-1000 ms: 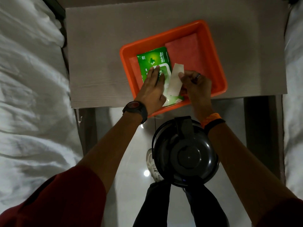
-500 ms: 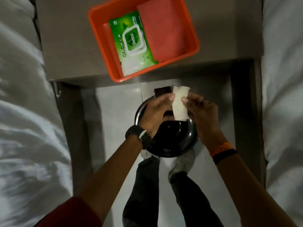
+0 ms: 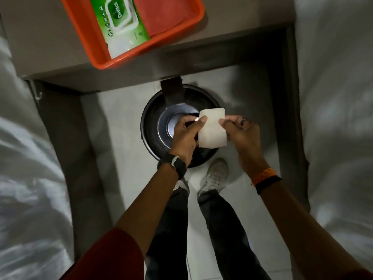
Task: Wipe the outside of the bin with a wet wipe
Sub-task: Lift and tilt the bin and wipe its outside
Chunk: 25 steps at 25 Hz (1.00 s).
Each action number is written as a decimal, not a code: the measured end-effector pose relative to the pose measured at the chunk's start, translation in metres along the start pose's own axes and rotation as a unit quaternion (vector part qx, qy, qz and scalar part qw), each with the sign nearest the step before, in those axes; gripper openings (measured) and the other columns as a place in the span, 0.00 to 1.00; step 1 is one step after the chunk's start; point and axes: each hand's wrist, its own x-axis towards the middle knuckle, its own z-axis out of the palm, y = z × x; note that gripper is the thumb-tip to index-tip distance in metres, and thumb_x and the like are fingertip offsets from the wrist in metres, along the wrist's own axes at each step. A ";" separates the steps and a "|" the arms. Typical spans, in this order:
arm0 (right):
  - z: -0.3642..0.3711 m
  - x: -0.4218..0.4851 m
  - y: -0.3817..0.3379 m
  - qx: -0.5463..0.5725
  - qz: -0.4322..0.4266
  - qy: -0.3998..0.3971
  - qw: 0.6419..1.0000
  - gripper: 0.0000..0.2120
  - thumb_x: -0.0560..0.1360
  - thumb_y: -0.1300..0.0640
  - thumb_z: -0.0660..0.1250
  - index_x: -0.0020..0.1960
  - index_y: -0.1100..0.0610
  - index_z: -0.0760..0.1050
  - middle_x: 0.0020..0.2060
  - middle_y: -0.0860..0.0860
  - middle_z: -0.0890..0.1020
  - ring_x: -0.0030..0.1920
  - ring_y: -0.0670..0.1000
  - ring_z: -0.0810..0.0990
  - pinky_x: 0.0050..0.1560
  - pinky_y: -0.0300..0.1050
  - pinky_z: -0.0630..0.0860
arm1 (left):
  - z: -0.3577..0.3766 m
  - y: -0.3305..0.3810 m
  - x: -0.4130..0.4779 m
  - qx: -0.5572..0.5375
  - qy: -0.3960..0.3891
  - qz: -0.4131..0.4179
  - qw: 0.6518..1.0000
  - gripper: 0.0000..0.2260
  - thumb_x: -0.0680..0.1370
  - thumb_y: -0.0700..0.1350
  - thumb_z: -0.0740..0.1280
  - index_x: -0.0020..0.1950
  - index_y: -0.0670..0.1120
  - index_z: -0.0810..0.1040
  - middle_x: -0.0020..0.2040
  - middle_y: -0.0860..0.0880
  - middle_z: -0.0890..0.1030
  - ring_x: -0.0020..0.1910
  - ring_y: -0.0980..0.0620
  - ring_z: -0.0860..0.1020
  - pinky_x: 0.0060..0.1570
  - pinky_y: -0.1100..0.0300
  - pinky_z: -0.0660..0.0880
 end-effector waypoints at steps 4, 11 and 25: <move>-0.008 0.010 0.024 0.139 0.090 -0.149 0.975 0.11 0.80 0.55 0.71 0.61 0.55 0.83 0.56 0.55 0.89 0.57 0.55 0.88 0.54 0.49 0.86 | 0.001 -0.005 0.010 0.169 -0.065 0.079 0.980 0.22 0.74 0.35 0.73 0.64 0.45 0.69 0.51 0.44 0.84 0.53 0.44 0.82 0.53 0.52 0.80; -0.018 0.051 0.060 0.047 0.044 0.156 0.986 0.11 0.75 0.59 0.76 0.55 0.61 0.82 0.43 0.50 0.85 0.43 0.48 0.86 0.46 0.46 0.84 | 0.032 0.045 0.115 0.741 -0.143 0.271 0.598 0.28 0.73 0.48 0.74 0.71 0.47 0.70 0.69 0.45 0.73 0.74 0.43 0.63 0.75 0.49 0.59; 0.014 0.030 0.098 -0.162 -0.158 0.006 0.974 0.20 0.82 0.59 0.66 0.73 0.57 0.75 0.71 0.47 0.78 0.62 0.42 0.82 0.66 0.32 0.78 | -0.059 0.070 0.082 0.660 -0.349 0.060 0.663 0.10 0.64 0.42 0.81 0.41 0.47 0.83 0.41 0.54 0.78 0.45 0.54 0.77 0.51 0.59 0.73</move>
